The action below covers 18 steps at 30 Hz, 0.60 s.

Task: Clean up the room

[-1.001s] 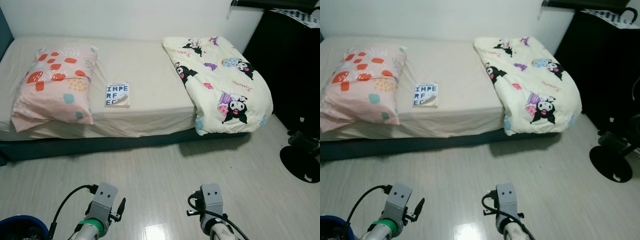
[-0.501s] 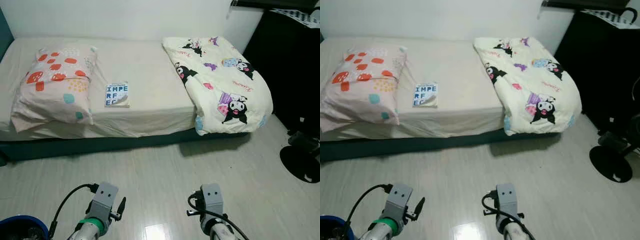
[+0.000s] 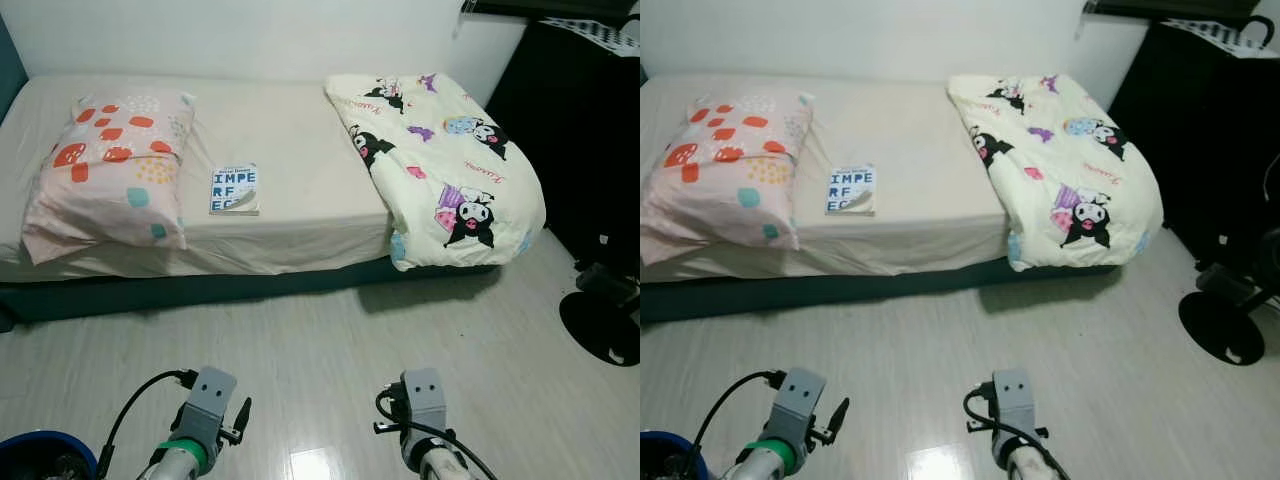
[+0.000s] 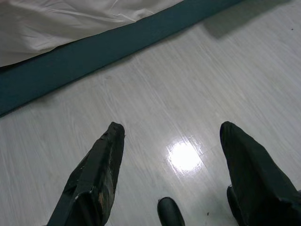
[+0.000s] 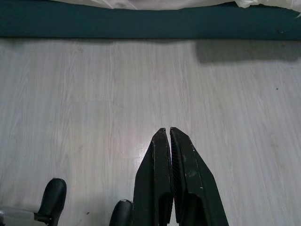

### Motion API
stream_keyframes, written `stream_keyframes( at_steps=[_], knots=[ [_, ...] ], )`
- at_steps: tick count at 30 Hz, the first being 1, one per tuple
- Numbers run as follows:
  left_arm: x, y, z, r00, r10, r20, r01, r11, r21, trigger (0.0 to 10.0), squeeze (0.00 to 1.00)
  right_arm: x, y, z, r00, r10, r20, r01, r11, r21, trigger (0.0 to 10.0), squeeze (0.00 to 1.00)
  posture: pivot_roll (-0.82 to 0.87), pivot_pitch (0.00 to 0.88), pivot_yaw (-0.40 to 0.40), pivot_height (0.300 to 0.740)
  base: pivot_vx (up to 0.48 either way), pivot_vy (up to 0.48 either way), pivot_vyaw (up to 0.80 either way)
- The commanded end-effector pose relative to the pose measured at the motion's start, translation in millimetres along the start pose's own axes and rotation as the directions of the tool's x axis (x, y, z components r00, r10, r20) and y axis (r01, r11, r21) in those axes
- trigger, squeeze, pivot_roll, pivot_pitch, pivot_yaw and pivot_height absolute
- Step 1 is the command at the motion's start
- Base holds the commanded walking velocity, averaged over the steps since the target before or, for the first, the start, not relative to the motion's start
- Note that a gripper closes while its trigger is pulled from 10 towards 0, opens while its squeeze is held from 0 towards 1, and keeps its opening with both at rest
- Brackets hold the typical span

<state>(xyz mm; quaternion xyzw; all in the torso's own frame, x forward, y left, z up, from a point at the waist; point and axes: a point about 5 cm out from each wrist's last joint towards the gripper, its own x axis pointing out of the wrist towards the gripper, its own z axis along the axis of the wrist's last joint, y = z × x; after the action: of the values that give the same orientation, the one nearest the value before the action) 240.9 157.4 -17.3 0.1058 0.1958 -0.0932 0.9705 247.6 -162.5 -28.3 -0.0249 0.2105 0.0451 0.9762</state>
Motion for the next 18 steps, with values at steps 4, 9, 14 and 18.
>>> stream_keyframes(
  at_steps=[4,9,14,18],
  knots=[
    [-1.2,-3.3,-3.7,1.0,-0.013,-0.01,0.013,1.0,0.007,10.0,0.0,-3.8,-4.5,-7.2,1.0,-0.018,-0.025,0.018,1.0,-0.001,10.0,0.0,0.0,0.059,-0.03,0.709,0.0,0.0,0.0],
    [-1.2,-2.8,-4.0,1.0,-0.011,-0.011,0.011,1.0,0.009,10.0,0.0,-3.9,-3.8,-7.8,0.999,-0.017,-0.026,0.017,1.0,0.0,10.0,0.0,0.0,0.06,-0.029,0.709,0.0,0.0,0.0],
    [-1.2,-2.6,-4.1,1.0,-0.009,-0.011,0.01,1.0,0.009,10.0,0.0,-3.9,-3.4,-7.8,1.0,-0.016,-0.027,0.016,1.0,0.0,10.0,0.0,0.0,0.061,-0.029,0.709,0.0,0.0,0.0],
    [-1.4,-1.7,-4.1,1.0,-0.009,-0.01,0.009,1.0,0.012,10.0,0.0,-3.0,-2.1,-6.6,1.0,-0.015,-0.024,0.015,1.0,0.001,10.0,0.0,0.01,0.062,-0.02,0.709,0.0,0.0,0.0]
  ],
)
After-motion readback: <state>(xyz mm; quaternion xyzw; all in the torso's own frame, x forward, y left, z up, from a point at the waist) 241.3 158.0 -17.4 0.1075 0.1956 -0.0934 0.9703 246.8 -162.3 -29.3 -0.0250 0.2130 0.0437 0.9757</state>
